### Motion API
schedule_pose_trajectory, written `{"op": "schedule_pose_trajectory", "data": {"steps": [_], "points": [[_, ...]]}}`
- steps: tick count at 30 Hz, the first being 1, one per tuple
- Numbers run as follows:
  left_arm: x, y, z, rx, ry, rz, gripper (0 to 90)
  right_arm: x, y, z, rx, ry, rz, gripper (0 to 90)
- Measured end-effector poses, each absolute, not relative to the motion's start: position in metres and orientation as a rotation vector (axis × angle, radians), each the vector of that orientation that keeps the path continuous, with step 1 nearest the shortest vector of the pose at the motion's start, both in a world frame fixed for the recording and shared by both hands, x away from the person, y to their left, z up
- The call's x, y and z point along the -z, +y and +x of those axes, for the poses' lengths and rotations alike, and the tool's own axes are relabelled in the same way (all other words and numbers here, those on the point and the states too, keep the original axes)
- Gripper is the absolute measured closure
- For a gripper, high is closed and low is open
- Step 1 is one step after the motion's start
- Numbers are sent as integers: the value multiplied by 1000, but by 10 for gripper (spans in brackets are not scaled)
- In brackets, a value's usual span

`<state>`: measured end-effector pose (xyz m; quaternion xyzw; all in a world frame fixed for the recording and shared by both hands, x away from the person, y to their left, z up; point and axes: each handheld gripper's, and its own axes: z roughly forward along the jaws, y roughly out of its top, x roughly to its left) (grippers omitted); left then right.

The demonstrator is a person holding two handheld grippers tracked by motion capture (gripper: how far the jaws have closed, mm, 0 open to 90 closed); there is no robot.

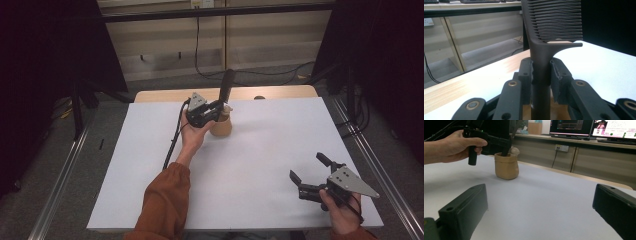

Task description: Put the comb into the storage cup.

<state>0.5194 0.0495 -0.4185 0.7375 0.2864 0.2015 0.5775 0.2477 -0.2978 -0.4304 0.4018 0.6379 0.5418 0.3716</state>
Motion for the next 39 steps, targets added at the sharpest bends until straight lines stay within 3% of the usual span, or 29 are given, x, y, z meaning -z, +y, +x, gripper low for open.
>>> {"op": "schedule_pose_trajectory", "data": {"steps": [39], "points": [[427, 50, 521, -488, 669, 1814, 718, 431, -298, 248, -1386, 1636, 1029, 0]]}}
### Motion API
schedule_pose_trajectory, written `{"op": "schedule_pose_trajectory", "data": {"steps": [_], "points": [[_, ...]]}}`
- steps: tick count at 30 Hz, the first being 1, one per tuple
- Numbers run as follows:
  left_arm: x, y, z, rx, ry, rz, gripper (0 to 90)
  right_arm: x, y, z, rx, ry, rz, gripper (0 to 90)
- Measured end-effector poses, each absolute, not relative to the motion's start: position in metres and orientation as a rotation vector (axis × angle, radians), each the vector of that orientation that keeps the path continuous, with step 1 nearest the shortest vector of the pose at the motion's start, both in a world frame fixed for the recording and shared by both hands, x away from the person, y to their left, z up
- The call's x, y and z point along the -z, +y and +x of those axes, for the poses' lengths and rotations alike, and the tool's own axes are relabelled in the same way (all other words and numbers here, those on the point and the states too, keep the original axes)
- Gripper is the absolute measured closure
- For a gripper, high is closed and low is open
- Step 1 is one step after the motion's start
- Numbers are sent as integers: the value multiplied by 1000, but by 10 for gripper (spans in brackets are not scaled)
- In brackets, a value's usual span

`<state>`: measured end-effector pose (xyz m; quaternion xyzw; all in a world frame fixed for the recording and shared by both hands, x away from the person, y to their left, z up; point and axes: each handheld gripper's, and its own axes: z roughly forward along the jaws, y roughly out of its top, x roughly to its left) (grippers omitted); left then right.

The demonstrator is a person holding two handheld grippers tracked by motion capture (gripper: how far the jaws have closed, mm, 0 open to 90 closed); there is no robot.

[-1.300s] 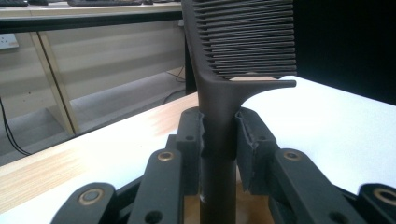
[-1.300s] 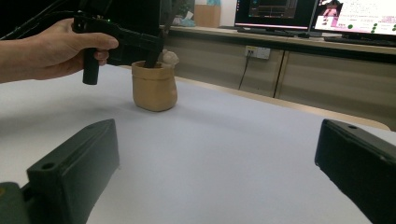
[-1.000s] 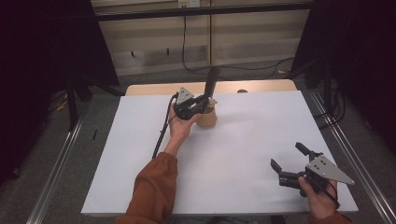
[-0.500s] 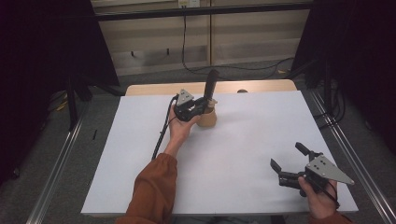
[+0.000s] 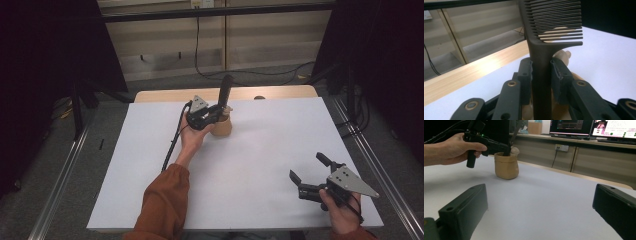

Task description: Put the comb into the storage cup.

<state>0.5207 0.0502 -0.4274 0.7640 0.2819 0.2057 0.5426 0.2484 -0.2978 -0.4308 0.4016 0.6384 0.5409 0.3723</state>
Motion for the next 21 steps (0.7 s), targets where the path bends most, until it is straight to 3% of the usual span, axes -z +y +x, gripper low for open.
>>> {"op": "schedule_pose_trajectory", "data": {"steps": [13, 21], "points": [[425, 53, 522, -475, 683, 1802, 672, 431, -298, 248, -1388, 1639, 1031, 0], [421, 52, 517, -487, 692, 1788, 512, 431, -298, 248, -1384, 1639, 1031, 0]]}}
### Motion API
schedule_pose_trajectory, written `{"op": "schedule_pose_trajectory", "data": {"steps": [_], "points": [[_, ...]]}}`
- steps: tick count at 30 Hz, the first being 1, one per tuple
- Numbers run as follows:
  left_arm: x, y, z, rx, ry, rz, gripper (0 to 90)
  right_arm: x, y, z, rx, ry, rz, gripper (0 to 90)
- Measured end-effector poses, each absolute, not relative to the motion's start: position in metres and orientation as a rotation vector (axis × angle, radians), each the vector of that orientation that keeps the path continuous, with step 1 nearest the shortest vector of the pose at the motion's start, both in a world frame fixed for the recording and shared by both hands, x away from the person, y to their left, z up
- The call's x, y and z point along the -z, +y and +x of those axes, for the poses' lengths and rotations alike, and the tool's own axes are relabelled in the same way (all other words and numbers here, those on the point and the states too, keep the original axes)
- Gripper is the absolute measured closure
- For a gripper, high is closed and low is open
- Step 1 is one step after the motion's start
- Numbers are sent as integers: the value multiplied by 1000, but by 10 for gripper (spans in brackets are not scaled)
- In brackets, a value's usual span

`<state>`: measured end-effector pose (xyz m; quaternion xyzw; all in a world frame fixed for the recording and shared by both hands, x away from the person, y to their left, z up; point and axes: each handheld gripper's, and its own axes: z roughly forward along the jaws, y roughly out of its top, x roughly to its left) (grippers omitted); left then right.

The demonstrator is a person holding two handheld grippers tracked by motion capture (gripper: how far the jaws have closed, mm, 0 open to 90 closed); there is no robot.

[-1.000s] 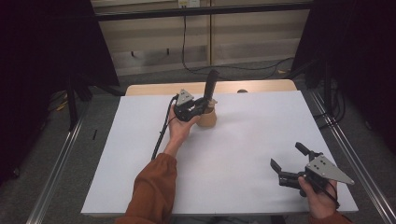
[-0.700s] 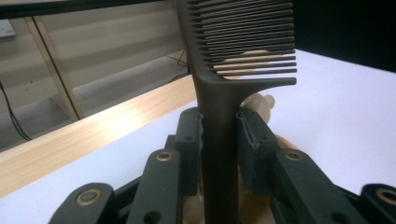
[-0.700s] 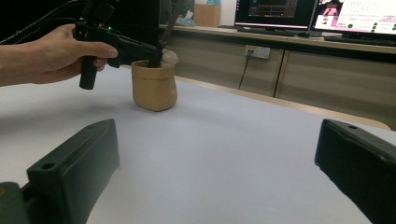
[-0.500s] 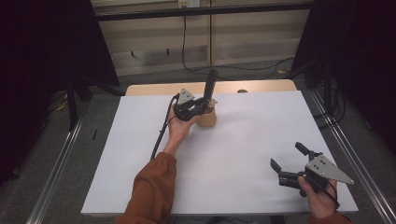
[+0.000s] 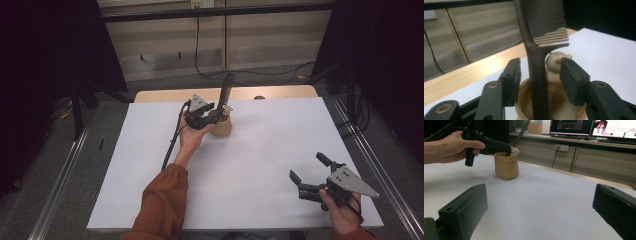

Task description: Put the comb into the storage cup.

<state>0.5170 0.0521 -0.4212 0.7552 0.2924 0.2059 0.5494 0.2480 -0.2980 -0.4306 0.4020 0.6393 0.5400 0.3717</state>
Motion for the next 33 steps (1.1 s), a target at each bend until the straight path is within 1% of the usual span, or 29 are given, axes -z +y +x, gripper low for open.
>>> {"op": "schedule_pose_trajectory", "data": {"steps": [4, 7, 17, 21, 25, 29, 33], "points": [[416, 52, 513, -506, 707, 1770, 439, 431, -298, 248, -1384, 1636, 1030, 0], [415, 54, 512, -497, 732, 1752, 318, 430, -298, 248, -1385, 1634, 1030, 0], [410, 66, 509, -493, 786, 1700, 85, 431, -298, 248, -1383, 1633, 1033, 0], [406, 70, 507, -486, 777, 1692, 40, 431, -298, 249, -1384, 1631, 1039, 0], [400, 74, 501, -504, 755, 1683, 17, 431, -298, 249, -1384, 1632, 1040, 0], [397, 77, 497, -516, 716, 1694, 15, 431, -299, 248, -1384, 1629, 1045, 0], [396, 80, 495, -513, 719, 1690, 19, 431, -300, 248, -1385, 1624, 1053, 0]]}}
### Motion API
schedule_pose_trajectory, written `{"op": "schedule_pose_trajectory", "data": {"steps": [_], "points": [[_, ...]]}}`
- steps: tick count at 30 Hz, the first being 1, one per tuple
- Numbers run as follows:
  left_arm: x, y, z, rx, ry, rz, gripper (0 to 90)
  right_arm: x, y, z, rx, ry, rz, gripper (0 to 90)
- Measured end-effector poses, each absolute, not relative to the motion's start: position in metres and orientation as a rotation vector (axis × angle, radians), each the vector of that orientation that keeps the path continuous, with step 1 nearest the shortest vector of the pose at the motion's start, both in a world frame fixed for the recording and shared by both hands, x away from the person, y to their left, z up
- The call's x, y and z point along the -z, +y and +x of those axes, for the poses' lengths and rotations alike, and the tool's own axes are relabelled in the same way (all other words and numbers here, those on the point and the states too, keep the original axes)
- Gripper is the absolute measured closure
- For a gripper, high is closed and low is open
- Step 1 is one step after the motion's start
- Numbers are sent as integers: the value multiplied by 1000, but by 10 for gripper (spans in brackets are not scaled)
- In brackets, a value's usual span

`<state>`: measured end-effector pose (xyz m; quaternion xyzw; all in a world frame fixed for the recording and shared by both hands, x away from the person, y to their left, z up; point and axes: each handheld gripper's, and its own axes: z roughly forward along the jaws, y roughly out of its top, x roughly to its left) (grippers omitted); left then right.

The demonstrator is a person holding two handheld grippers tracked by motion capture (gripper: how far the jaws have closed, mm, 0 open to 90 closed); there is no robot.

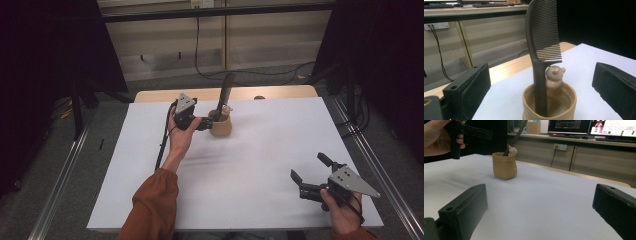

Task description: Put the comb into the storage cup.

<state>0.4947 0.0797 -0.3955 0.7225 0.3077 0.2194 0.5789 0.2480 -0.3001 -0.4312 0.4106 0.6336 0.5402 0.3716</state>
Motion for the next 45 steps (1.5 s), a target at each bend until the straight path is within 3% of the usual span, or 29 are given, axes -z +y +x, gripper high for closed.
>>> {"op": "schedule_pose_trajectory", "data": {"steps": [45], "points": [[384, 137, 428, -575, 702, 1606, 6, 431, -298, 248, -1360, 1619, 1047, 0]]}}
